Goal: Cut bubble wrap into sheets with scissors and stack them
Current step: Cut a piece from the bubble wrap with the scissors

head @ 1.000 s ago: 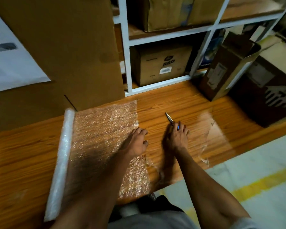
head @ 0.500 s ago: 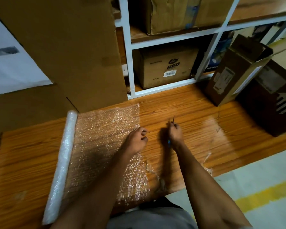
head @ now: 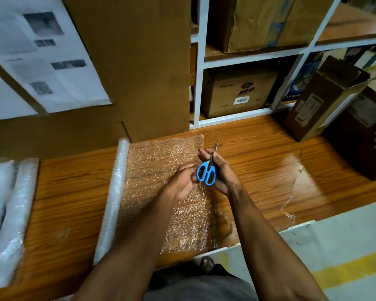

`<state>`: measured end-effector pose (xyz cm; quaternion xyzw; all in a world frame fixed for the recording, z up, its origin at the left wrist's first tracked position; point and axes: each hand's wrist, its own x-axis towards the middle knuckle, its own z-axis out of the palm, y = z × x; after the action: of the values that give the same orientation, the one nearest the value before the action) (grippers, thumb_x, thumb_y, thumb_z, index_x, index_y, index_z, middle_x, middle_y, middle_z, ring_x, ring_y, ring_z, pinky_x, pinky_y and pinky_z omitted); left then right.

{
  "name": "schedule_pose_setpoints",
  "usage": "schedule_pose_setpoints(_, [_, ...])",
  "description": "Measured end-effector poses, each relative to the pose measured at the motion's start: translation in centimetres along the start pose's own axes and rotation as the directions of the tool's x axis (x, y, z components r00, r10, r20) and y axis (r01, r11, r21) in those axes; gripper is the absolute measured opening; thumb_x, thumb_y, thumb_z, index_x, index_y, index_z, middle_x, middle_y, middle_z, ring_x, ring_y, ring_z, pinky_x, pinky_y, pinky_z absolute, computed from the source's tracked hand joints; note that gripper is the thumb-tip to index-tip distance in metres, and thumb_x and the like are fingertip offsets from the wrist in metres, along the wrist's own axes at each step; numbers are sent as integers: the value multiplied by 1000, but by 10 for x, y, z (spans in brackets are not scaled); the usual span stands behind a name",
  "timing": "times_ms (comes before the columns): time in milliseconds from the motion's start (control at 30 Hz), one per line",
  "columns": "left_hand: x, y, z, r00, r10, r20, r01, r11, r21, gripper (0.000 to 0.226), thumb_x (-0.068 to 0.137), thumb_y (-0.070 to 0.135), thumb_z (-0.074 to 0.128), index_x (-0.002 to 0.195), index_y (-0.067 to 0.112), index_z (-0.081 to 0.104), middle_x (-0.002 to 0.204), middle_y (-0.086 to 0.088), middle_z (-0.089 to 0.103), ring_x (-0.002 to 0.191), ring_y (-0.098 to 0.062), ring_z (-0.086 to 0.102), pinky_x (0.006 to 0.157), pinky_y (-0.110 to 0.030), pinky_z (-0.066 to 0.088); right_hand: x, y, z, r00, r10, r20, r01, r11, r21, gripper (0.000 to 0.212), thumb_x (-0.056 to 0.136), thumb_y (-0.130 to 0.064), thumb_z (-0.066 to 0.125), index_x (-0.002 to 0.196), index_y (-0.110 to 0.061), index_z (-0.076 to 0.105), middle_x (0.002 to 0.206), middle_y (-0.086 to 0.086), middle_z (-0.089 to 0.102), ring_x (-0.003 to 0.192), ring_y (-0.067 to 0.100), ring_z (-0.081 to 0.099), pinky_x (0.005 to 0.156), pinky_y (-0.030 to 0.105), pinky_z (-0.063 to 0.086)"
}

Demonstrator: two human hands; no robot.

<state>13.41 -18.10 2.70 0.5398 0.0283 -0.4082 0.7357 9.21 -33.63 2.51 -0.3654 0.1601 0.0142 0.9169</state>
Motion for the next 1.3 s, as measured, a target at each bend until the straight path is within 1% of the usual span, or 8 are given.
schedule_pose_setpoints(367, [-70, 18, -41, 948, -140, 285, 192, 968, -163, 26, 93, 20, 62, 108, 4, 76, 105, -14, 75, 92, -23, 72, 74, -32, 55, -22, 32, 45, 955, -52, 293, 35, 997, 63, 32, 112, -15, 39, 119, -10, 70, 160, 14, 47, 155, 46, 22, 99, 40, 53])
schedule_pose_setpoints(533, [-79, 21, -47, 884, -128, 449, 194, 975, -104, 27, 96, 18, 64, 115, 3, 75, 116, -16, 73, 104, -24, 70, 74, -31, 50, -24, 43, 54, 908, -19, 420, 2, 999, 40, 28, 113, -20, 37, 129, -10, 58, 171, 10, 30, 113, 28, 68, 43, 17, 29])
schedule_pose_setpoints(767, [-82, 25, -48, 894, -135, 426, 183, 980, -73, 32, 77, 24, 91, 100, 7, 76, 107, -19, 73, 94, -21, 72, 62, -25, 48, -14, 53, 57, 939, -36, 342, 71, 993, -91, 44, 109, -28, 51, 149, -9, 50, 168, 5, 37, 149, 59, -22, 97, 33, 51])
schedule_pose_setpoints(867, [-84, 25, -45, 886, -88, 454, 134, 989, -69, 17, 91, 11, 72, 106, 4, 73, 119, -24, 72, 106, -25, 73, 63, -23, 46, -15, 51, 58, 929, -13, 371, 59, 992, -113, 46, 110, -34, 53, 153, -17, 51, 168, 4, 37, 145, 38, 42, 52, 11, 28])
schedule_pose_setpoints(967, [-86, 22, -43, 884, -55, 464, 108, 990, -88, 20, 97, 7, 60, 110, 1, 74, 120, -26, 71, 107, -24, 72, 62, -21, 44, -18, 43, 59, 915, 22, 403, 61, 980, -192, 49, 112, -30, 48, 158, -12, 42, 169, 6, 35, 150, 47, 29, 64, 9, 18])
schedule_pose_setpoints(1033, [-86, 19, -43, 892, -37, 451, 99, 988, -115, 20, 96, 8, 61, 107, 3, 77, 118, -24, 72, 99, -19, 72, 59, -19, 42, -25, 39, 64, 924, 17, 383, 52, 984, -168, 46, 114, -21, 38, 158, -7, 40, 167, 12, 38, 99, 32, 72, 54, 4, 25])
schedule_pose_setpoints(1133, [-84, 15, -48, 898, -23, 440, 92, 987, -135, 21, 95, 10, 65, 112, 1, 74, 123, -25, 69, 93, -16, 69, 57, -18, 39, -38, 40, 68, 957, 16, 288, 12, 995, -95, 38, 114, -17, 34, 145, -7, 55, 124, 8, 72, 44, 0, 45, 37, 10, 29])
schedule_pose_setpoints(1300, [-88, 3, -71, 963, -53, 266, 91, 987, -133, 26, 101, 10, 57, 121, -3, 65, 122, -24, 69, 82, -11, 70, 52, -17, 34, -40, 73, 43, 994, -97, -55, 25, 673, -739, 37, 109, -3, 45, 143, -8, 58, 113, 2, 74, 95, 15, 69, 81, 25, 61])
